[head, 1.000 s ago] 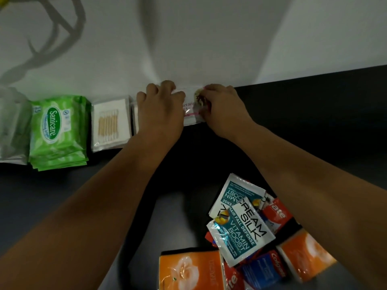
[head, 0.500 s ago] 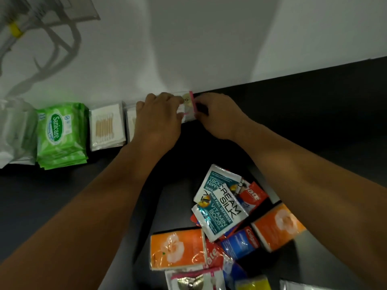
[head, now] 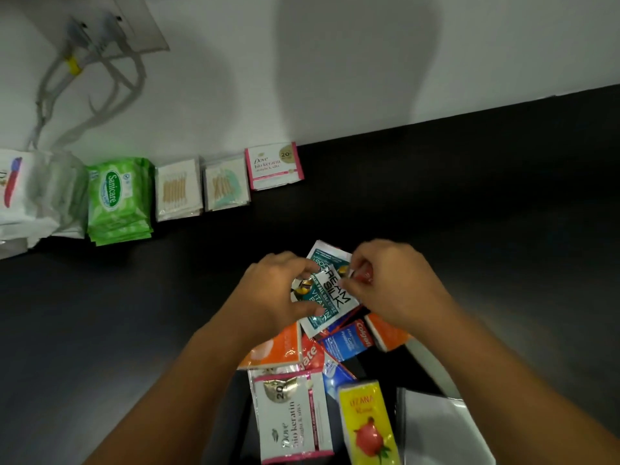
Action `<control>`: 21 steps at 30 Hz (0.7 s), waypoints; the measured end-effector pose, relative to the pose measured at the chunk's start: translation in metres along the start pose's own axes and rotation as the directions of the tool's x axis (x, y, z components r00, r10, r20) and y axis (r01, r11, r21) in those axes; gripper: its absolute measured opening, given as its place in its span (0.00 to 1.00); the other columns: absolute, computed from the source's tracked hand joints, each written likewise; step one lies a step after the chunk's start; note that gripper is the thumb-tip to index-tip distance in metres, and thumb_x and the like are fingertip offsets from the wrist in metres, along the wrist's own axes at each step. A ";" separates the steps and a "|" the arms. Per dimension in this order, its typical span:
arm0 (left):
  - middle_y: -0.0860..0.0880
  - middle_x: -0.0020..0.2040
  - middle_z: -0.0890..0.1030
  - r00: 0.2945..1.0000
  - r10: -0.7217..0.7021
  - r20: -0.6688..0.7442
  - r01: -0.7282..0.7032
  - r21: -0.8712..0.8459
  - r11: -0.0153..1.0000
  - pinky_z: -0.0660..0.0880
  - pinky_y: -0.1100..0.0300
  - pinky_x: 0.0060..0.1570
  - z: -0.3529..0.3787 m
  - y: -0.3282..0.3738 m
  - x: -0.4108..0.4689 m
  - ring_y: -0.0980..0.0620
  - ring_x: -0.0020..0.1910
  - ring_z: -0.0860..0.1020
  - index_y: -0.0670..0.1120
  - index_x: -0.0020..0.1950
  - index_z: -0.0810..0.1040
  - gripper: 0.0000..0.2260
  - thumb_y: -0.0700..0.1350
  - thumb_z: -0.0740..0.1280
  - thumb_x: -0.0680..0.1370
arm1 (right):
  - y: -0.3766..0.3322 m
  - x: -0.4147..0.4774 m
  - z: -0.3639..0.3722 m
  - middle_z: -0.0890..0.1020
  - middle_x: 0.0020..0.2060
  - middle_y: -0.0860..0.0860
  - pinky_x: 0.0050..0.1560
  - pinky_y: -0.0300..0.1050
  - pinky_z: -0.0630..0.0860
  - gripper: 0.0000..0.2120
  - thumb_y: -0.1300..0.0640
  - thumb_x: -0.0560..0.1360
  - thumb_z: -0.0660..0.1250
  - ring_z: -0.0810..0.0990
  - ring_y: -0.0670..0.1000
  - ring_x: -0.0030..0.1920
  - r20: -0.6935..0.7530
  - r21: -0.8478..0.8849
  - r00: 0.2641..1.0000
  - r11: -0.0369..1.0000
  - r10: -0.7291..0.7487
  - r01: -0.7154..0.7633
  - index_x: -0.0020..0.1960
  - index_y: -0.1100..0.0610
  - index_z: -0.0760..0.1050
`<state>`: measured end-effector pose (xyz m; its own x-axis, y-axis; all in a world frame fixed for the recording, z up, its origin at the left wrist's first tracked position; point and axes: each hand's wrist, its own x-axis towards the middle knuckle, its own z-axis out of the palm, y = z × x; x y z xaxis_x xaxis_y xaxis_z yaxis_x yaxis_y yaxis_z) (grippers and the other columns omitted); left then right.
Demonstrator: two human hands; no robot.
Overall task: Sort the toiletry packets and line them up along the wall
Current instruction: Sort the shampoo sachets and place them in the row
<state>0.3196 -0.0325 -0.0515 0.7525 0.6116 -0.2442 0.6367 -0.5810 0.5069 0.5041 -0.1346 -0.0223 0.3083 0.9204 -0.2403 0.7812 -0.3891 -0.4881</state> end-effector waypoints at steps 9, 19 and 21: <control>0.56 0.66 0.72 0.993 -0.116 0.014 0.113 0.139 0.984 0.65 0.54 0.67 0.010 0.016 -0.003 0.56 0.65 0.68 0.58 0.73 0.66 0.33 0.59 0.75 0.71 | 0.004 -0.015 0.030 0.83 0.56 0.46 0.50 0.46 0.81 0.17 0.47 0.73 0.72 0.81 0.46 0.51 0.168 0.029 0.984 0.998 0.053 -0.058 0.61 0.48 0.76; 0.57 0.48 0.78 0.996 -0.045 -0.082 0.035 -0.116 0.993 0.78 0.61 0.45 -0.010 0.020 0.011 0.59 0.47 0.79 0.54 0.59 0.75 0.13 0.50 0.72 0.76 | 0.014 0.004 0.020 0.84 0.41 0.44 0.38 0.32 0.78 0.03 0.57 0.78 0.68 0.82 0.38 0.42 -0.029 0.487 0.998 0.873 0.056 -0.035 0.47 0.49 0.79; 0.58 0.45 0.79 0.989 -0.030 -0.146 0.008 -0.144 0.990 0.76 0.65 0.42 -0.019 0.023 0.025 0.61 0.44 0.79 0.52 0.58 0.76 0.09 0.45 0.69 0.79 | 0.017 0.018 0.008 0.83 0.40 0.42 0.36 0.29 0.75 0.05 0.58 0.78 0.67 0.81 0.36 0.41 -0.077 0.554 0.995 0.832 0.067 -0.013 0.47 0.49 0.80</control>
<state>0.3497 -0.0206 -0.0304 0.7005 0.7006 -0.1355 0.6123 -0.4926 0.6184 0.5183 -0.1253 -0.0418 0.4006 0.8926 -0.2071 0.3451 -0.3563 -0.8683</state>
